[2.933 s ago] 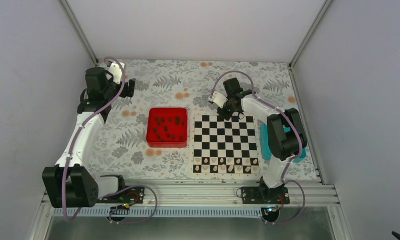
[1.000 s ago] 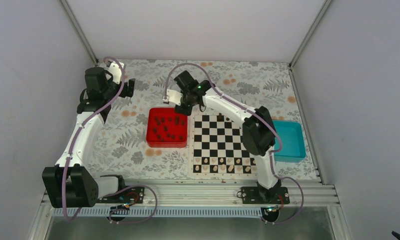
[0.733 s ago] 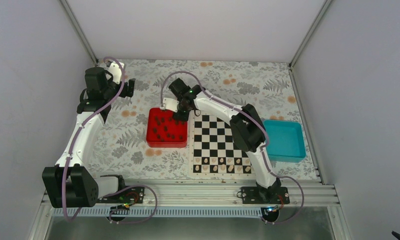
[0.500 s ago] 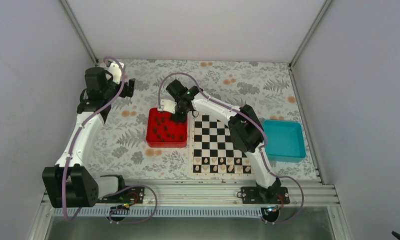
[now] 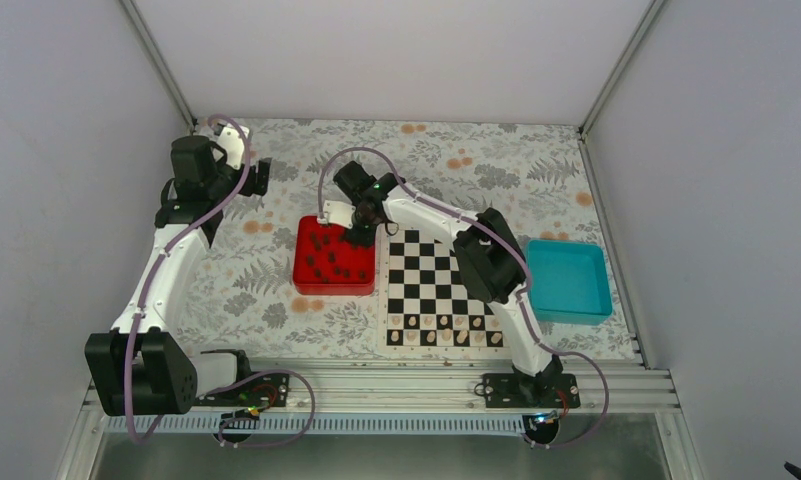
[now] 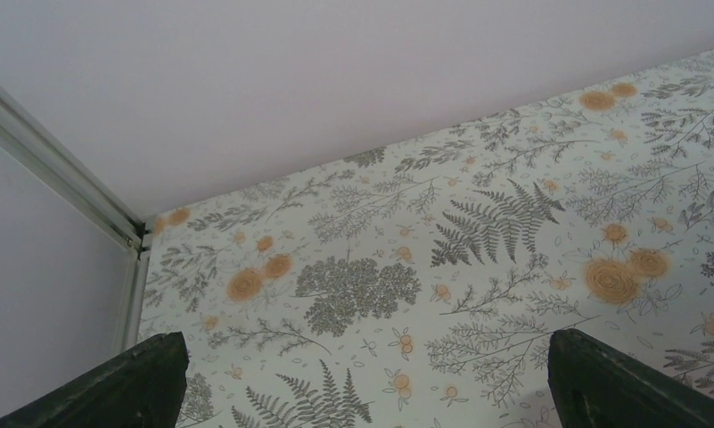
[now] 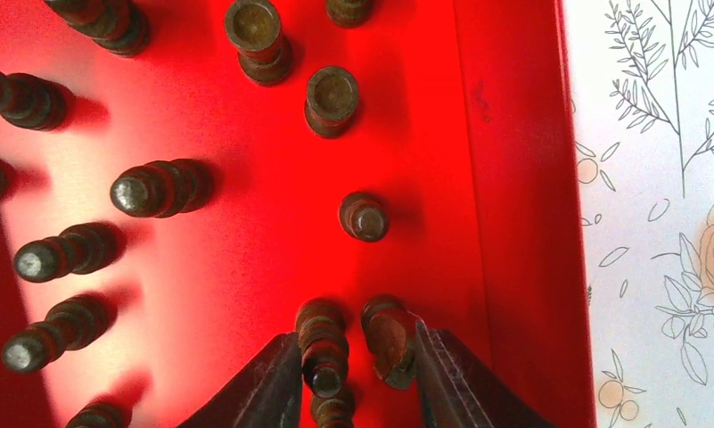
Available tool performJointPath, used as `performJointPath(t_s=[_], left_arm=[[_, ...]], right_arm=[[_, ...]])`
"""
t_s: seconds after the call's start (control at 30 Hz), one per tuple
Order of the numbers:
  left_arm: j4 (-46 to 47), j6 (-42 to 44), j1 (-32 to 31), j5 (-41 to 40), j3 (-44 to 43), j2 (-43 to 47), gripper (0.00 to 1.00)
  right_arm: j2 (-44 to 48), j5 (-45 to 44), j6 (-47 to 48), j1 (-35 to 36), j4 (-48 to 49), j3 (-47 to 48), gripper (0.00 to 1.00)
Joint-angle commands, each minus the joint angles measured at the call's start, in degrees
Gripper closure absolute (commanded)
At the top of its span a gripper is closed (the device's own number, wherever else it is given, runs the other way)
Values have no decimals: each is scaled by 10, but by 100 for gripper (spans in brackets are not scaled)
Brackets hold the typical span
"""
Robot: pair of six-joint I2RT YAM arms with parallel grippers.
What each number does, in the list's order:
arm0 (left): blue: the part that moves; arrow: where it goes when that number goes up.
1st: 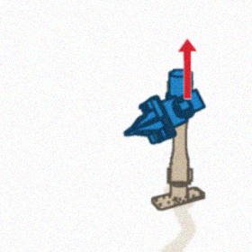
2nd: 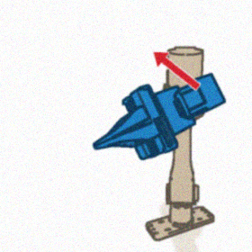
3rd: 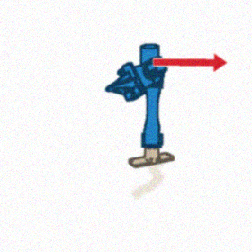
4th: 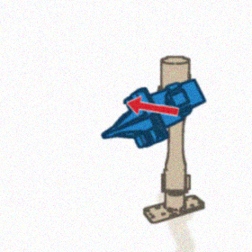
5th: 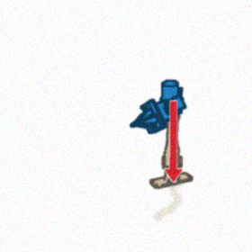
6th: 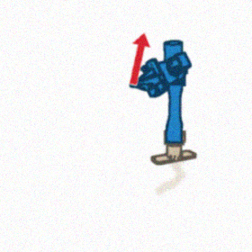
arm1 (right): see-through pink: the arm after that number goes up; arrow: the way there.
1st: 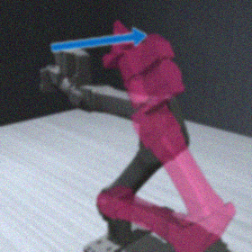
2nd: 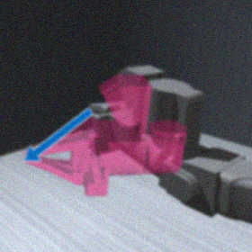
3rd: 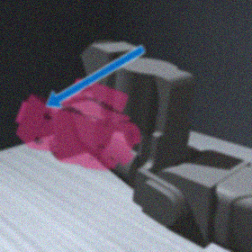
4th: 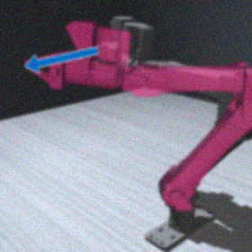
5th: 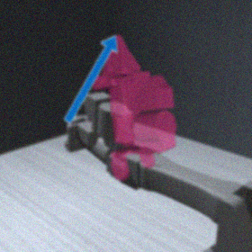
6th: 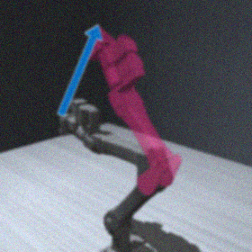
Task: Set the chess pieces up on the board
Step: Pick up the chess piece from the storage box.
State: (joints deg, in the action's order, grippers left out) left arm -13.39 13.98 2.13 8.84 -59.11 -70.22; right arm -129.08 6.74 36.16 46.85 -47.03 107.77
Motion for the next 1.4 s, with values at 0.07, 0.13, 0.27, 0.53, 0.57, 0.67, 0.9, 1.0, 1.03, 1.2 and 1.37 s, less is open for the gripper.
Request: performJointPath(t_s=[0.07,0.13,0.27,0.53,0.57,0.67,0.9,1.0,1.03,1.2,1.37], left_arm=[[14,3,5,3,7,11,0],[14,3,6,4,7,11,0],[15,3,7,4,8,11,0],[17,3,10,5,8,10,0],[16,3,9,5,8,10,0],[16,3,10,5,8,10,0],[15,3,10,6,8,11,0],[16,3,11,5,8,9,0],[16,3,11,4,8,9,0],[16,3,11,4,8,10,0],[16,3,12,5,8,11,0]], right_arm=[[-23,1,-2,5,-10,14,70],[-26,4,-1,5,-14,17,70],[-22,2,1,6,-12,12,68],[3,-8,1,7,7,-5,64],[8,-8,1,7,10,-9,63],[21,-7,1,9,17,-17,62],[36,-3,2,13,14,-27,62],[40,-3,1,14,16,-33,62],[40,-3,2,15,15,-34,62],[37,-4,1,16,14,-38,62],[32,-3,2,17,13,-38,62]])
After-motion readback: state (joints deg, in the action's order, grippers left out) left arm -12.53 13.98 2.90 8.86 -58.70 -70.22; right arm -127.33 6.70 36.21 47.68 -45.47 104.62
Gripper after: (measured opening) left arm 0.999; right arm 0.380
